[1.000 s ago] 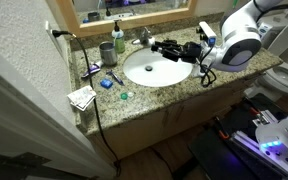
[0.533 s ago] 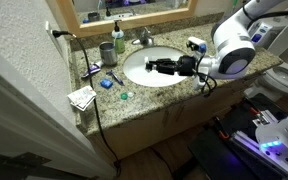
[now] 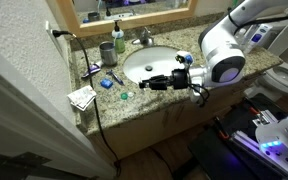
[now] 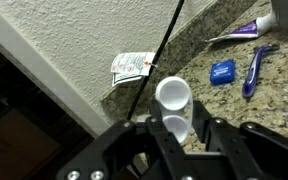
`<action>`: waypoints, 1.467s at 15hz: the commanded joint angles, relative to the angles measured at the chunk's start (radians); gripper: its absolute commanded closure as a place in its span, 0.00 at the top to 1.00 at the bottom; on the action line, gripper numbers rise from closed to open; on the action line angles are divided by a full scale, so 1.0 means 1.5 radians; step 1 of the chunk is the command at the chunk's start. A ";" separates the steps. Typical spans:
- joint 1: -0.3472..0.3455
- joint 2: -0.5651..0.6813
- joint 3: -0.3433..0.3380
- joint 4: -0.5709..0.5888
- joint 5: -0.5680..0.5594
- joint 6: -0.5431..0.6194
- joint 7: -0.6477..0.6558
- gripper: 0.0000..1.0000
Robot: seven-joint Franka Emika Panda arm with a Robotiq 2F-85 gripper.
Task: Empty the liquid contents in the white object.
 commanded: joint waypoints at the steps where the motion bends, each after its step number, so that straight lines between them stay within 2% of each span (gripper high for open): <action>1: 0.001 -0.004 0.007 0.022 -0.064 0.076 0.072 0.11; 6: 0.045 -0.015 0.045 0.092 -0.148 0.340 0.227 0.11; 8: 0.072 -0.020 0.074 0.132 -0.224 0.444 0.299 0.11; 9: 0.051 -0.009 0.051 0.099 -0.176 0.362 0.242 0.36; 11: 0.073 -0.016 0.070 0.127 -0.208 0.424 0.288 0.36; 12: 0.078 -0.018 0.073 0.132 -0.209 0.433 0.293 0.11; 13: 0.076 -0.011 0.078 0.127 -0.253 0.434 0.335 0.11; 14: 0.073 0.005 0.088 0.124 -0.336 0.438 0.396 0.11; 17: 0.083 0.021 0.104 0.099 -0.519 0.466 0.540 0.11; 20: 0.111 -0.012 0.114 0.044 -0.706 0.509 0.721 0.11; 22: 0.135 -0.064 0.113 0.003 -0.833 0.518 0.805 0.11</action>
